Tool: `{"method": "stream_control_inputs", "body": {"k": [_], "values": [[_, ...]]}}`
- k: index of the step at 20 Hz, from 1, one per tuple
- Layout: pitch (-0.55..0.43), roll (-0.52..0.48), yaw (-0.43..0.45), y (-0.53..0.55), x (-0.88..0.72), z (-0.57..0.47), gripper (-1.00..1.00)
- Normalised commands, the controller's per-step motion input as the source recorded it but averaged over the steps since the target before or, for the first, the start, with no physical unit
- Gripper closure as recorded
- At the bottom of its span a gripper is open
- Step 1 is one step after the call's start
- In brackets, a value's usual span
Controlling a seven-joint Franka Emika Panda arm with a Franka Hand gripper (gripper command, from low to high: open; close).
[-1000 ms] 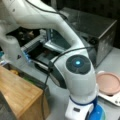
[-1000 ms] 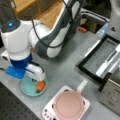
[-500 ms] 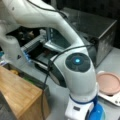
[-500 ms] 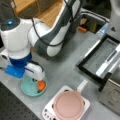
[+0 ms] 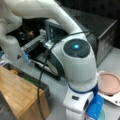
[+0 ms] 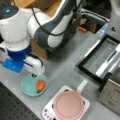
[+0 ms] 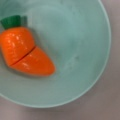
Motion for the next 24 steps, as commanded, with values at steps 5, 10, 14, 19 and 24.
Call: {"method": "stream_control_inputs", "body": {"k": [5, 10, 14, 19, 24], "values": [[0.171, -0.064, -0.152, 0.34, -0.14, 0.42, -1.00], [0.159, -0.098, -0.080, 0.36, -0.34, 0.37, -1.00], [0.078, -0.134, -0.078, 0.39, -0.39, 0.18, -1.00], [0.005, -0.146, -0.083, 0.35, -0.43, 0.04, -1.00], [-0.073, -0.143, -0.087, 0.28, -0.47, -0.01, -1.00]]}}
